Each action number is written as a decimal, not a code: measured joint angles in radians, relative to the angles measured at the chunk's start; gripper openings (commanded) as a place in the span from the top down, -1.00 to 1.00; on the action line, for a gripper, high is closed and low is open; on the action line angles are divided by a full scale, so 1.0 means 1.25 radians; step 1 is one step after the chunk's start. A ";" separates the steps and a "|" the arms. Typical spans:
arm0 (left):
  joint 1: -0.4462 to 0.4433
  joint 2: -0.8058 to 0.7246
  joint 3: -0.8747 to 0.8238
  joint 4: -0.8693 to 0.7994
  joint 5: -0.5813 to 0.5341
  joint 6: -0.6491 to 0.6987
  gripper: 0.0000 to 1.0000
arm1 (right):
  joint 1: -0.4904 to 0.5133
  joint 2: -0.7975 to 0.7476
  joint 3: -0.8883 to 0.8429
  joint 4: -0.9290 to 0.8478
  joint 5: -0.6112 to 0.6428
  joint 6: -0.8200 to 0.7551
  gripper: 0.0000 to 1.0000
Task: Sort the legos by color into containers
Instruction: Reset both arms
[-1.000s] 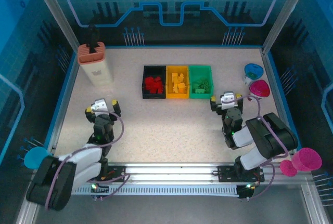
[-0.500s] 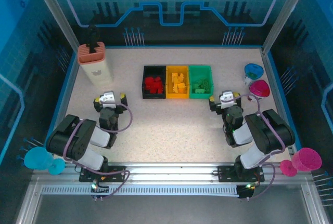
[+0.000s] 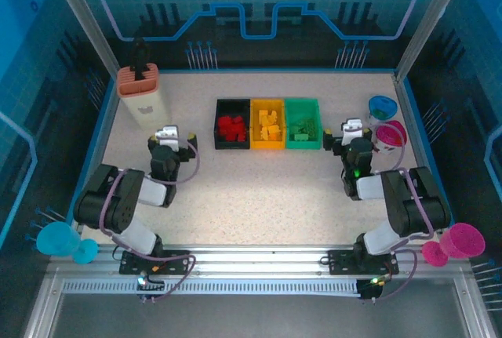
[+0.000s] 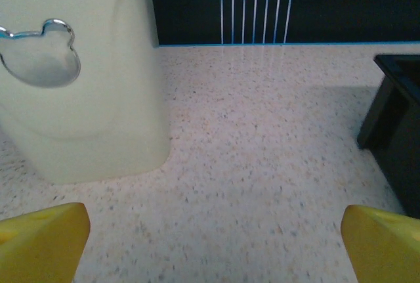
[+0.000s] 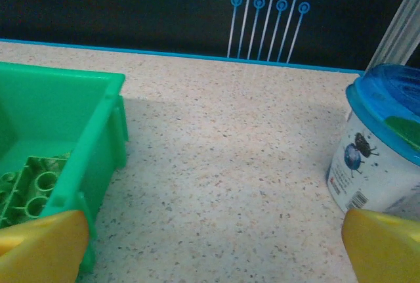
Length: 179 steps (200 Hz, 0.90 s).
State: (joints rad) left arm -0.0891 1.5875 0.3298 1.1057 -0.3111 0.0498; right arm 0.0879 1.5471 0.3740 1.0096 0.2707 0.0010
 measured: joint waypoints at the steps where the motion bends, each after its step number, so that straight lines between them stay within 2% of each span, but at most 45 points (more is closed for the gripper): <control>1: 0.004 -0.001 0.004 -0.005 0.003 -0.001 -0.99 | -0.001 -0.001 0.000 -0.002 0.000 0.001 -0.99; 23: 0.044 -0.015 0.035 -0.063 0.042 -0.023 -0.98 | -0.002 -0.002 0.000 -0.038 -0.015 0.009 -0.99; 58: 0.050 -0.018 0.035 -0.116 0.080 -0.041 -0.98 | -0.002 -0.002 0.000 -0.063 -0.018 0.015 -0.99; 179: 0.050 -0.018 0.035 -0.133 0.095 -0.041 -0.98 | -0.002 -0.002 0.000 -0.068 -0.018 0.015 -0.99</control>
State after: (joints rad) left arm -0.0269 1.5650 0.3733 0.9390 -0.1925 -0.0017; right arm 0.0856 1.5448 0.3740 0.9241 0.2485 0.0196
